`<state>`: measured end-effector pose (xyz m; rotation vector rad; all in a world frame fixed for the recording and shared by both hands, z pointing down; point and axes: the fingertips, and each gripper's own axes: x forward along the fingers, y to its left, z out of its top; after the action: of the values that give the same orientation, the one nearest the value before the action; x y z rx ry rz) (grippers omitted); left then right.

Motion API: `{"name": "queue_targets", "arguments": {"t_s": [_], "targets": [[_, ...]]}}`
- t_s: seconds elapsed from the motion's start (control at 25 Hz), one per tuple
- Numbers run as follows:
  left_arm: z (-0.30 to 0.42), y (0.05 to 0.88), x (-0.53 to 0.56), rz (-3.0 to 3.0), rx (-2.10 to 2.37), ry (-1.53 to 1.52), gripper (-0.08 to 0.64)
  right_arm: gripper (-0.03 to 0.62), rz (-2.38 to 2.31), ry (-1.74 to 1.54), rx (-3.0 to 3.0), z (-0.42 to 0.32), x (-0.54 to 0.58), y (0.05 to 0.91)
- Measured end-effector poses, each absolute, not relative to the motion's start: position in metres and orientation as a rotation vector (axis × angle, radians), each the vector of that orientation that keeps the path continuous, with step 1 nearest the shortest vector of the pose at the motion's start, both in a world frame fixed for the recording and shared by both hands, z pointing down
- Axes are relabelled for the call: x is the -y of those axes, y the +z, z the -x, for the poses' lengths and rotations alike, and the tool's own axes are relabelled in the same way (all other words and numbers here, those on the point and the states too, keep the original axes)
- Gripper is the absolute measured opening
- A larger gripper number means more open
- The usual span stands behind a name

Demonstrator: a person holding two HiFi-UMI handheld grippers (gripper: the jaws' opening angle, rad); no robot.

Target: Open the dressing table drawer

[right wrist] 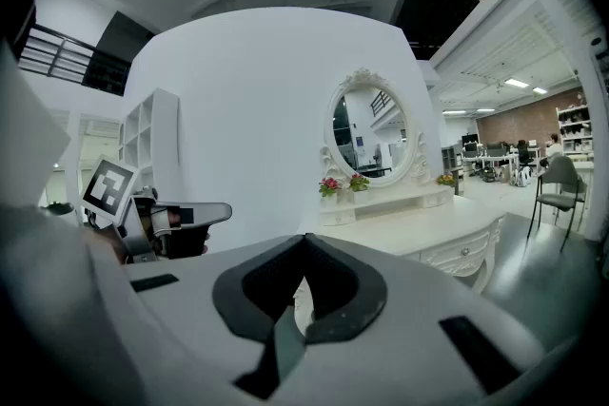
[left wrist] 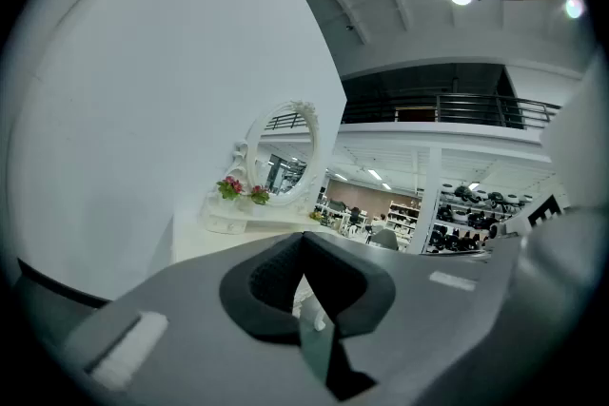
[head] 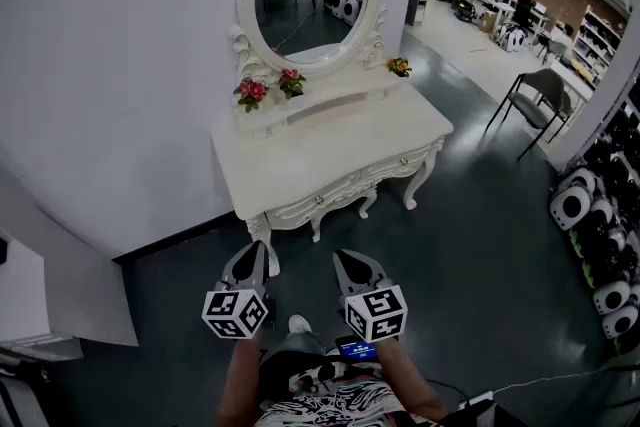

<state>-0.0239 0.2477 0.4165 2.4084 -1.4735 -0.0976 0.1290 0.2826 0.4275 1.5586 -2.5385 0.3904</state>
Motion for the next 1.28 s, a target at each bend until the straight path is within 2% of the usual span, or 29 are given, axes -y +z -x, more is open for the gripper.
{"name": "queue_targets", "arguments": {"t_s": [0.36,0.56,0.6,0.64,0.68,1.28], "targets": [[0.026,0.415,-0.246,-2.384,1.49,-0.141,0.002,0.0,-1.532,0.373,2.529,-0.126,-0.278,0.43],[0.027,0.426,-0.227,-2.397,1.52,-0.053,0.002,0.006,-1.576,0.384,2.45,-0.132,-0.256,0.444],[0.028,0.429,-0.222,-2.395,1.524,-0.047,0.002,0.067,-1.581,0.385,2.442,-0.133,-0.249,0.446],[0.029,0.431,-0.215,-2.391,1.529,-0.045,0.002,0.097,-1.583,0.39,2.437,-0.133,-0.241,0.448],[0.032,0.435,-0.206,-2.384,1.534,-0.041,0.002,0.098,-1.584,0.394,2.432,-0.132,-0.232,0.451],[0.098,0.487,0.039,-2.324,1.498,0.094,0.002,0.13,-1.531,0.483,2.325,-0.06,0.02,0.497]]}}
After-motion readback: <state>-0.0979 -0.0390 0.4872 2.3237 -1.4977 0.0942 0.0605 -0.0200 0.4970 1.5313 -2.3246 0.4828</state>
